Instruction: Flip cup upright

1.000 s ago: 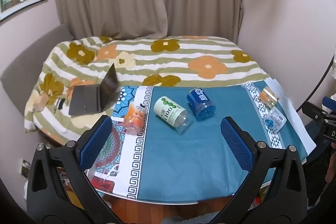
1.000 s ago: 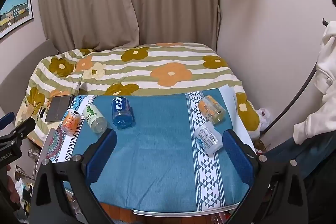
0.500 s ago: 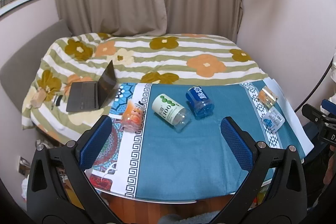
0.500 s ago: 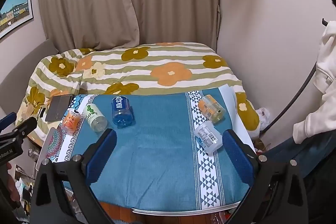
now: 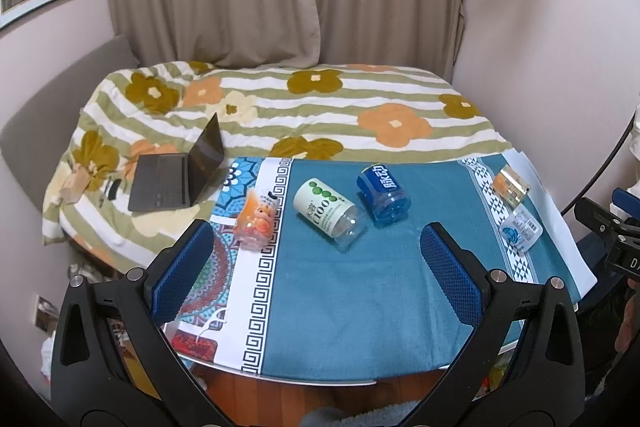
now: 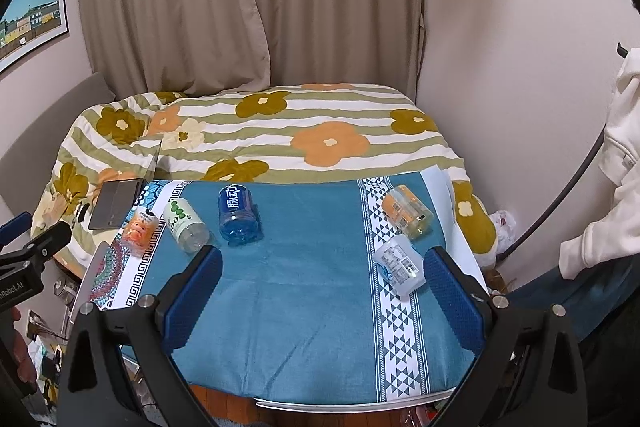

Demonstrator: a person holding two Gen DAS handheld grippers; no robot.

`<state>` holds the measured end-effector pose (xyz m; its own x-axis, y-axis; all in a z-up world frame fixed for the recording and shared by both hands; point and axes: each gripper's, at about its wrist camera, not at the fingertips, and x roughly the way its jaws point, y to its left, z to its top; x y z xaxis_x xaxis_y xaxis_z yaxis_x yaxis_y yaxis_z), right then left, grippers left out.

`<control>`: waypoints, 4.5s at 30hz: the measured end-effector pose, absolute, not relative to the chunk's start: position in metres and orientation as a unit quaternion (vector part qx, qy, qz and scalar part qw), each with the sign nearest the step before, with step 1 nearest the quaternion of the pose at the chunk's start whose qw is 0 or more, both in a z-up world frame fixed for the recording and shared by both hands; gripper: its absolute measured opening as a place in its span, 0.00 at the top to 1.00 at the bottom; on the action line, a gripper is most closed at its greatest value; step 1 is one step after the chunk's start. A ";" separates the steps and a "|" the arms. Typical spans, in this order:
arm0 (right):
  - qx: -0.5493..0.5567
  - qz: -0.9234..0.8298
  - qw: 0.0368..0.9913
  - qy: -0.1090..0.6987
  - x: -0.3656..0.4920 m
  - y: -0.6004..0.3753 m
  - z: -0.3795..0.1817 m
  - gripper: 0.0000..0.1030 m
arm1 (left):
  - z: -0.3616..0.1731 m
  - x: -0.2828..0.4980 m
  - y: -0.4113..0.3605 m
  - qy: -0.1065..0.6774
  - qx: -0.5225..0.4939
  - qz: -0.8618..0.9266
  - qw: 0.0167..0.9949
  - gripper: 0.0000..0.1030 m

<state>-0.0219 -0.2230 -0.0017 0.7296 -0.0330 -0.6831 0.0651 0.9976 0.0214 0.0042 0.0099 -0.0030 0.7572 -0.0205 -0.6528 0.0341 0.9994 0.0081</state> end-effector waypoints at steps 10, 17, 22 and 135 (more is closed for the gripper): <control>0.021 -0.024 0.930 0.367 -0.021 -0.220 0.000 0.02 | 0.001 0.000 0.016 0.350 0.005 -0.010 0.937 0.00; 0.021 -0.024 0.931 0.365 -0.020 -0.217 0.001 0.02 | 0.002 0.000 0.017 0.348 0.006 -0.009 0.937 0.00; 0.021 -0.024 0.930 0.365 -0.019 -0.217 0.001 0.02 | 0.003 0.000 0.018 0.348 0.006 -0.009 0.937 0.00; 0.028 0.034 0.847 0.529 0.195 -0.197 -0.137 0.02 | -0.234 0.264 0.025 0.666 -0.195 0.003 0.720 0.24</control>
<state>0.1955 -0.1967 -0.1368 0.4375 0.0867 -0.8950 -0.0272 0.9962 0.0832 0.2637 0.0250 -0.2335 0.1141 -0.2557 -0.9600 -0.2642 0.9237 -0.2774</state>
